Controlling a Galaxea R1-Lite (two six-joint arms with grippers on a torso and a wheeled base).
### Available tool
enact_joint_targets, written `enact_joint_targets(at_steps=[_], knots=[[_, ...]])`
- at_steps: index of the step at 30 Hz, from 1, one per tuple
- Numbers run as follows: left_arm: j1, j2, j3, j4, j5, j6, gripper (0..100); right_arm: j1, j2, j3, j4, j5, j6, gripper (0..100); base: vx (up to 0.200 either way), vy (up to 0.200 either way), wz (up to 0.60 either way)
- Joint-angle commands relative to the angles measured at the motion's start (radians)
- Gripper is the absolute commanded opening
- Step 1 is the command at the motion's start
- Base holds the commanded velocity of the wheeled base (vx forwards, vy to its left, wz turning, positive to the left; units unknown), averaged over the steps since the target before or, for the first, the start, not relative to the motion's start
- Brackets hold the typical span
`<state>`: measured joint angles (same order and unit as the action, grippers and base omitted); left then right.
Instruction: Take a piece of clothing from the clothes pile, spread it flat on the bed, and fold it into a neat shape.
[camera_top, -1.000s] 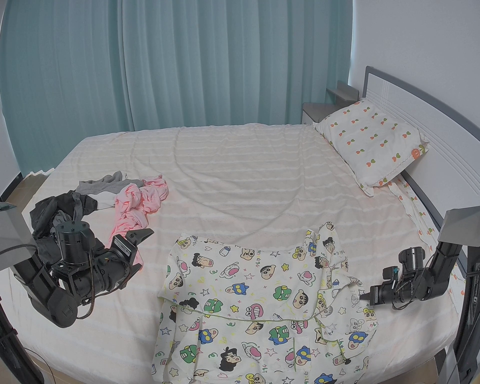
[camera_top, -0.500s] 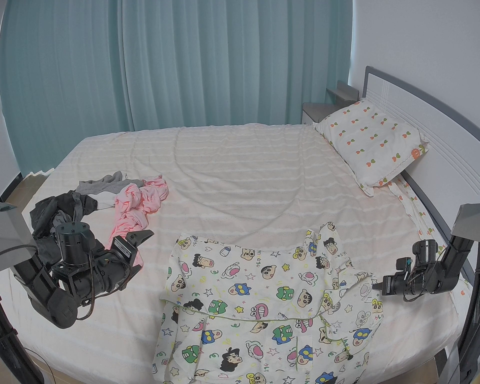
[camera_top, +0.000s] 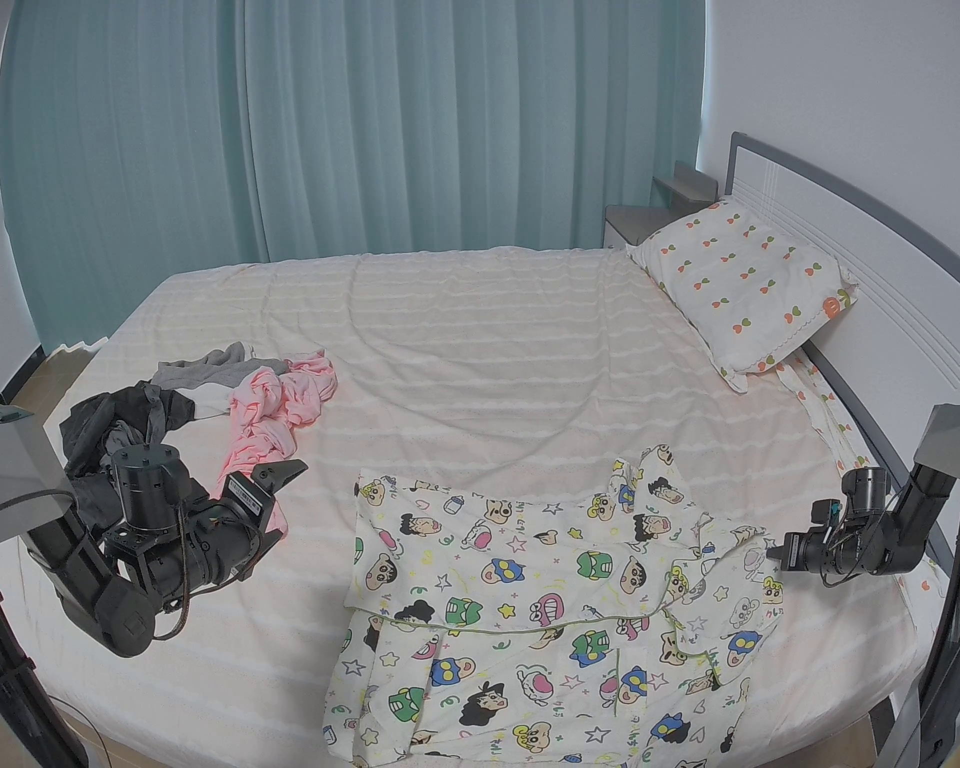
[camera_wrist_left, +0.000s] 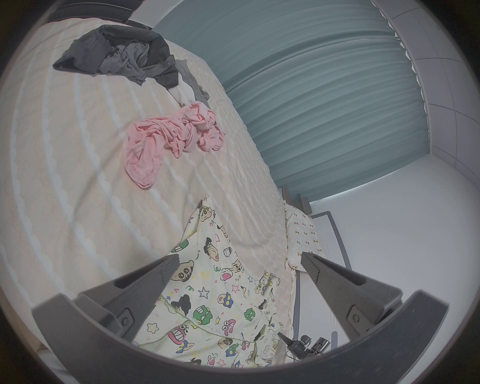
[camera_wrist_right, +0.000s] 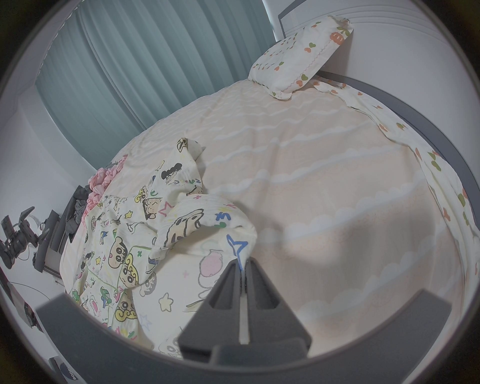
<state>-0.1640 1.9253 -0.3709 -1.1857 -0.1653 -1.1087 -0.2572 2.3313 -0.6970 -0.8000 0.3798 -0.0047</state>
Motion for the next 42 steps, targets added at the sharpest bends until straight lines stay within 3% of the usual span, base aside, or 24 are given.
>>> enact_joint_targets(at_steps=[1, 8, 12, 14, 21, 24, 25, 31, 35, 42], knots=[[-0.003, 0.000, 0.006, 0.000, -0.003, 0.000, 100, -0.008, 0.008, -0.001, -0.001, 0.001, 0.000, 100, 0.000, 0.000, 0.00], [-0.103, 0.000, 0.064, 0.000, -0.014, 0.000, 100, -0.005, -0.010, 0.039, -0.013, 0.014, 0.008, 100, 0.000, 0.000, 0.00], [-0.170, 0.001, 0.084, 0.003, -0.014, 0.024, 100, 0.004, -0.047, 0.091, -0.082, 0.018, 0.071, 100, 0.000, 0.000, 0.00], [-0.262, 0.020, 0.098, 0.017, -0.010, 0.046, 100, 0.053, -0.093, 0.194, -0.225, 0.025, 0.184, 100, 0.000, 0.000, 0.00], [-0.411, 0.141, 0.096, 0.051, 0.066, 0.053, 100, 0.148, -0.096, 0.430, -0.601, 0.027, 0.345, 100, 0.000, 0.000, 0.00], [-0.445, 0.155, 0.099, 0.054, 0.095, 0.053, 100, 0.171, -0.095, 0.481, -0.686, 0.027, 0.400, 100, 0.000, 0.000, 0.00], [-0.469, 0.155, 0.109, 0.077, 0.107, 0.055, 100, 0.191, -0.084, 0.527, -0.763, 0.028, 0.457, 100, 0.000, 0.000, 0.00], [-0.529, 0.158, 0.122, 0.189, 0.109, 0.095, 100, 0.194, -0.053, 0.550, -0.763, 0.059, 0.480, 100, 0.000, 0.000, 0.00], [-0.540, 0.158, 0.116, 0.268, 0.135, 0.144, 100, 0.190, -0.049, 0.550, -0.765, 0.062, 0.480, 100, 0.000, 0.000, 0.00], [-0.552, 0.175, 0.087, 0.344, 0.147, 0.145, 100, 0.190, -0.050, 0.551, -0.765, 0.062, 0.480, 100, 0.000, 0.000, 0.00]])
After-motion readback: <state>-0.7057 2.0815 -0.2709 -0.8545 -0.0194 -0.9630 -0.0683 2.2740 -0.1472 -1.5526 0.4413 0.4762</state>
